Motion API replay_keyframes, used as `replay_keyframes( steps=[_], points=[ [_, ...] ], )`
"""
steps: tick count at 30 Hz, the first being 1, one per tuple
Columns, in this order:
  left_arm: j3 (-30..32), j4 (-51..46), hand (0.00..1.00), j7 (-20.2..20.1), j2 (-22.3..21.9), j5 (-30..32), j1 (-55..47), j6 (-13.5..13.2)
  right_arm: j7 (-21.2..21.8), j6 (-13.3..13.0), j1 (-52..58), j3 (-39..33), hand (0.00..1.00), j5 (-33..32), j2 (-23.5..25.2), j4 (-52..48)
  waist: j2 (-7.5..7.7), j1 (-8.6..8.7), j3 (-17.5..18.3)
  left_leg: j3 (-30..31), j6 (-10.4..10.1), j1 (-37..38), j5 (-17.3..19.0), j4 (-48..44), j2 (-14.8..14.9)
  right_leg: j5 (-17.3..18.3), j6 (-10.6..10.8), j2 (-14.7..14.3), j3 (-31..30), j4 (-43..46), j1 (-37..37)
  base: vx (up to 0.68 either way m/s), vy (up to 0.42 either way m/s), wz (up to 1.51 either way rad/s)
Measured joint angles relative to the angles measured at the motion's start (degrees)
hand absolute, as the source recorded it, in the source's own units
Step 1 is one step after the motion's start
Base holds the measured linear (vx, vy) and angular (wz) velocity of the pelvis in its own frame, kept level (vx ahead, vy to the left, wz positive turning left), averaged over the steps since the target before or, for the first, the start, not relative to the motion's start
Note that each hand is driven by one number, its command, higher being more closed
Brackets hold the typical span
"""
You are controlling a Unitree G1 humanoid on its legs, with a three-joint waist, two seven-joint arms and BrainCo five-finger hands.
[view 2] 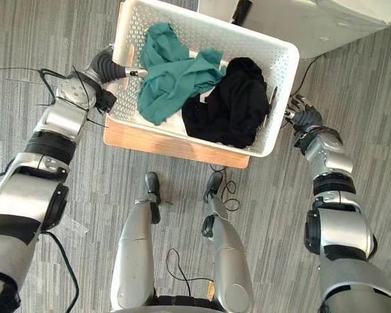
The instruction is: Pick up the laundry basket with both hands and put the clothes into the washing machine.
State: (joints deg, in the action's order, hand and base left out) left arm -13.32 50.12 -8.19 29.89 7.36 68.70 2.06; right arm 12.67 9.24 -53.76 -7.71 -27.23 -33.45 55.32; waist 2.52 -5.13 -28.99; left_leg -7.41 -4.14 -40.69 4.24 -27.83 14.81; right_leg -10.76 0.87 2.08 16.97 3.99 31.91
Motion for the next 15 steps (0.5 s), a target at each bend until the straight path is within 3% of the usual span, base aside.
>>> replay_keyframes(
  steps=[7, 15],
  points=[
    [0.01, -0.02, 0.00, 0.70, 1.76, -0.02, -0.14, -0.20, -0.15, -0.12, -1.12, 3.40, 0.00, -3.11, -0.21, -1.36, -0.01, -0.20, 0.00, 0.23, -0.14, -1.21, 0.66, -1.78, 0.92, -0.06, -0.08, -0.75, -0.11, 0.03, 0.52, 0.00, -0.004, -0.04],
    [0.07, -0.34, 0.00, 0.79, 3.31, -0.03, -0.14, -0.91, -0.51, -0.05, -0.62, 4.75, 0.00, 1.46, -1.08, -7.82, 0.00, -0.34, 0.00, 1.06, -0.33, -2.90, 2.01, -4.59, 2.36, -0.37, -0.49, -2.12, -0.05, -0.48, 0.63, 0.00, -0.004, -0.04]
  ],
)
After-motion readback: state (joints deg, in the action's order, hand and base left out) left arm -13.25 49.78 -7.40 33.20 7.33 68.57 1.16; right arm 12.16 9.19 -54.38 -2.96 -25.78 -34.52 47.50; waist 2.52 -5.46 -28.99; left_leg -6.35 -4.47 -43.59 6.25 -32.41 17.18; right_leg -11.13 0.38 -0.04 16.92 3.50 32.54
